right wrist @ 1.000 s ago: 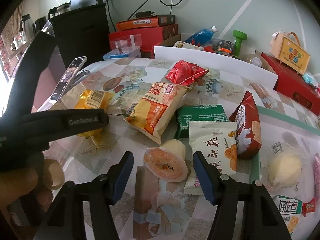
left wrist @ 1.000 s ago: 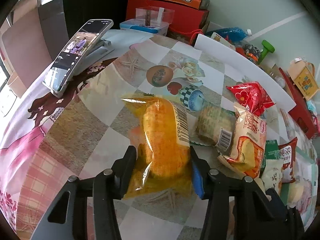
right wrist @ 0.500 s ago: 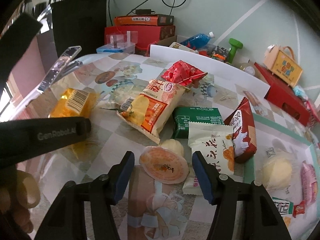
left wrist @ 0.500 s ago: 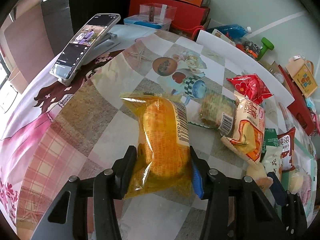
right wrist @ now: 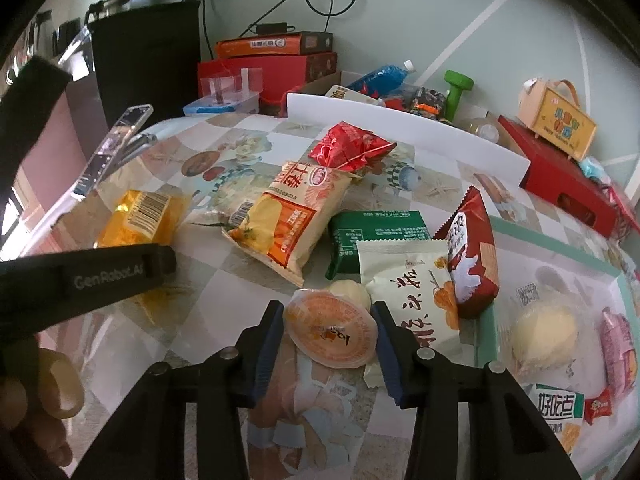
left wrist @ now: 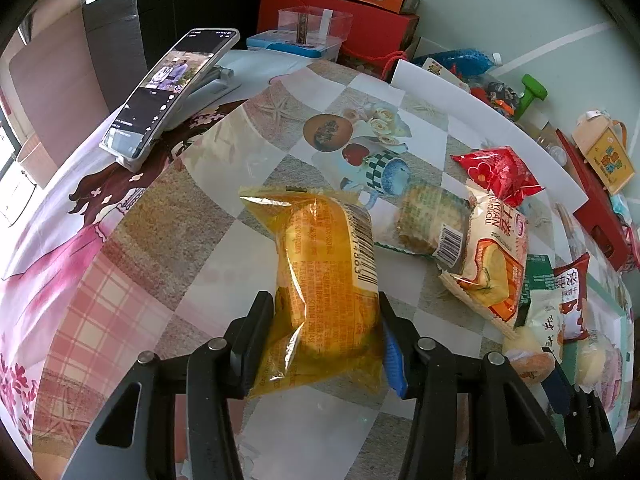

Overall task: Organize snacks
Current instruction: 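Close left gripper on yellow bread bag while right gripper closes on round orange cake, then carry yellow bread bag into tray with left gripper while right gripper carries cake there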

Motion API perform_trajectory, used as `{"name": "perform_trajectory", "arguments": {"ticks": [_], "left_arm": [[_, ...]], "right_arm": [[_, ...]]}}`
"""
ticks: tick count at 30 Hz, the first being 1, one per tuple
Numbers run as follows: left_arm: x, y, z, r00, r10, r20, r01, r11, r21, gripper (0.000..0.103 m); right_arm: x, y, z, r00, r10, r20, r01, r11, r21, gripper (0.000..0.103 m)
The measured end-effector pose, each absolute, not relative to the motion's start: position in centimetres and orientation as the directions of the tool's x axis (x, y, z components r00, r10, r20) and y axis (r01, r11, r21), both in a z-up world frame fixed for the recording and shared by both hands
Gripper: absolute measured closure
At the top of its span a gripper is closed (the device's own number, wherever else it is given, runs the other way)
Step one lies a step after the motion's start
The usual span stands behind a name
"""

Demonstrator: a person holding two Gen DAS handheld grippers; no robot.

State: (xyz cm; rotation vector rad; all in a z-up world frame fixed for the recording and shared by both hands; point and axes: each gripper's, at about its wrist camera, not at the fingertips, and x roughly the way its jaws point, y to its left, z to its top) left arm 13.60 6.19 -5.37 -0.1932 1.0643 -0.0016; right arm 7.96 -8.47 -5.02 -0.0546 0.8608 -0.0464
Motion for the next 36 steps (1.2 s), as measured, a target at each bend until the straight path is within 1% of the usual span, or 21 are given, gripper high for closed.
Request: {"name": "perform_trajectory", "arguments": {"ticks": [6,19,32,36], "left_arm": [[13.4,6.1,-4.8,0.495,-0.099,-0.863,-0.086,0.983,-0.162,0.053],[12.5,6.0,-2.4,0.542,-0.106,-0.834,-0.086,0.98,-0.18,0.057],[12.1,5.0,-1.6,0.566,-0.106,-0.818,-0.061,0.984,-0.17,0.06],[11.7,5.0,-0.8,0.583,-0.127,-0.803,-0.047,0.981,-0.189,0.06]], "right_arm": [[7.3,-9.4,-4.0,0.664,-0.001,-0.747,0.019,1.0,0.016,0.056],[5.9,-9.6,-1.4,0.715,0.001,-0.699,0.014,1.0,0.016,0.056],[5.3,-10.4,-0.2,0.735,0.001,-0.678,0.026,0.999,0.03,0.056],[5.1,-10.8,0.2,0.741,-0.001,-0.671,0.032,0.999,0.035,0.056]]}}
